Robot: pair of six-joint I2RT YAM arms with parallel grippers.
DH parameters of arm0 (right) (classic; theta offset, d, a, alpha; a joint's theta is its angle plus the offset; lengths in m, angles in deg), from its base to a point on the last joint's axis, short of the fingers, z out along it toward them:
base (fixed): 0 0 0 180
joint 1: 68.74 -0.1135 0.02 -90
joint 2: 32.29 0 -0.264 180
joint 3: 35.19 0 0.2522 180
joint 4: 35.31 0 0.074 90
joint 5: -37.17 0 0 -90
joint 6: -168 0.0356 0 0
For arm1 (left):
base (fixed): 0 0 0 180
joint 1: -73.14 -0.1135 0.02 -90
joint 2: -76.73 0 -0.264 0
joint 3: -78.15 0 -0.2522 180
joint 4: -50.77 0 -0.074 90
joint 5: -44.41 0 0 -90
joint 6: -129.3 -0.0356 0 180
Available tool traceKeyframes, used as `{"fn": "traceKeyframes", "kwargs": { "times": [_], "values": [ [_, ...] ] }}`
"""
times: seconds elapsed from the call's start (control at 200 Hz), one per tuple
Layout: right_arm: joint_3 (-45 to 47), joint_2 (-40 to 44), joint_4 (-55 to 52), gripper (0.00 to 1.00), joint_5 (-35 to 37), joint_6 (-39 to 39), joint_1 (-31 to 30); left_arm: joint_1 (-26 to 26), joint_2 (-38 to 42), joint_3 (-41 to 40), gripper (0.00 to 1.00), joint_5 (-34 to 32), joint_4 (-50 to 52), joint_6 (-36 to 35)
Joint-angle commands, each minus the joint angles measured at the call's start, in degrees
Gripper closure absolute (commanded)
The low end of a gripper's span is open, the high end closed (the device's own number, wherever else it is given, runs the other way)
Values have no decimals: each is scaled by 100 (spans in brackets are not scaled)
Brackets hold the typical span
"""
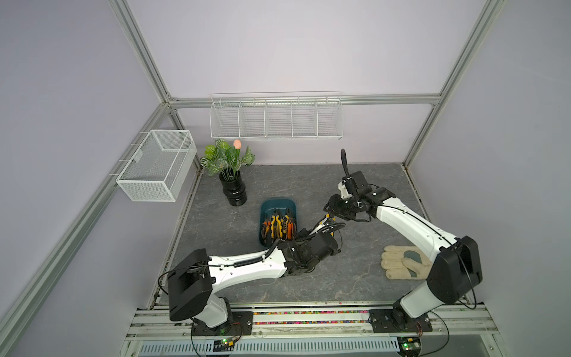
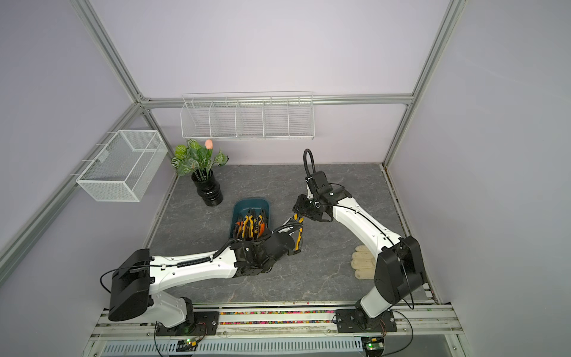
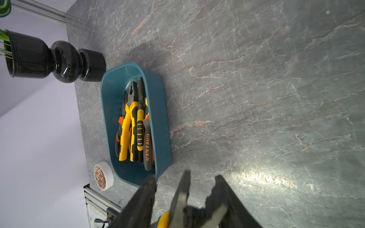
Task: Take the pliers out of the storage box
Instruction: Pick up the pliers from the storage box, then place the pliers at the center of the board.
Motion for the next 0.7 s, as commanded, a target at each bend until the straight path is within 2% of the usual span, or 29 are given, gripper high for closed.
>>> {"fn": "traceKeyframes", "kwargs": {
  "times": [0.0, 0.17, 0.2, 0.26, 0.285, 0.64, 0.695],
  "values": [
    [-59, 10, -245, 56, 203, -46, -43, 53, -128, 405, 100, -451, -162, 196],
    [-59, 15, -256, 58, 219, -1, -56, 81, -195, 438, 100, -469, -207, 196],
    [-54, 27, -261, 64, 220, -3, -55, 76, -197, 438, 100, -468, -206, 195],
    [-59, 36, -282, 67, 261, -3, -55, 82, -188, 436, 100, -459, -205, 189],
    [-51, 45, -282, 72, 263, -7, -55, 84, -187, 436, 100, -461, -201, 189],
    [-44, 24, -293, 91, 327, -142, -58, 88, -73, 464, 100, -526, -97, 423],
    [-96, 36, -354, 93, 429, -242, -50, 85, -31, 455, 80, -521, -92, 480]
  ]
}}
